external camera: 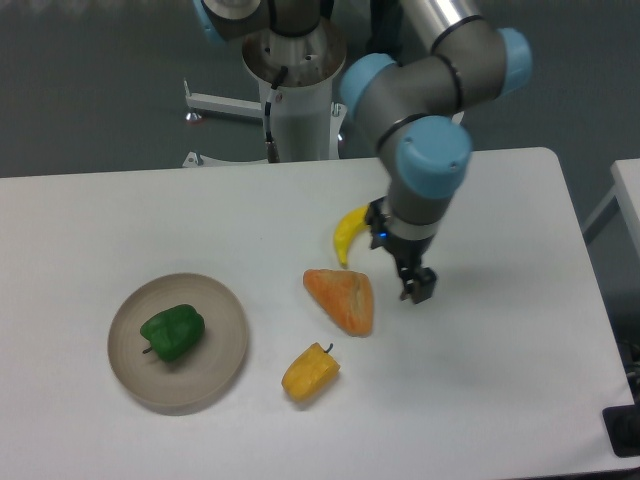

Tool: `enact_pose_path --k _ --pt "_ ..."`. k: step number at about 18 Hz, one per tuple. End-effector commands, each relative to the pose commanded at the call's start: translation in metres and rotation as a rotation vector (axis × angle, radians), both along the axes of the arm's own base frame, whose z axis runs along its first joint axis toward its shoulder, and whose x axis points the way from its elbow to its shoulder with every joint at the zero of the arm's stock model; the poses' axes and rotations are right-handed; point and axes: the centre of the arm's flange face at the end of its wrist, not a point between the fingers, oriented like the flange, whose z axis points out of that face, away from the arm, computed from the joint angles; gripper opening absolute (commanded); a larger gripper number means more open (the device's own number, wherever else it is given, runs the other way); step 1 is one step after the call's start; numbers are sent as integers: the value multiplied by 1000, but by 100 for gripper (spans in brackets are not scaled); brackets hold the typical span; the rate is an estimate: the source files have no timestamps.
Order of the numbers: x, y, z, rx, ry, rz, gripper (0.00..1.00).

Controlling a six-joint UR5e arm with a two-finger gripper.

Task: Pick up the green pepper from the plate
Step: 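Move the gripper over the plate and lower it onto the green pepper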

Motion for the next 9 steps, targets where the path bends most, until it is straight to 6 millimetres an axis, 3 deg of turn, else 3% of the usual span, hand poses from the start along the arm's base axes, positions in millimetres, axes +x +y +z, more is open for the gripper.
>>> enact_pose_path --k 5,6,9 --pt "68 27 -7 -6 -9 40 100" --pt "90 36 -10 5 -8 55 100" --pt "129 50 -29 -13 -13 101 100"
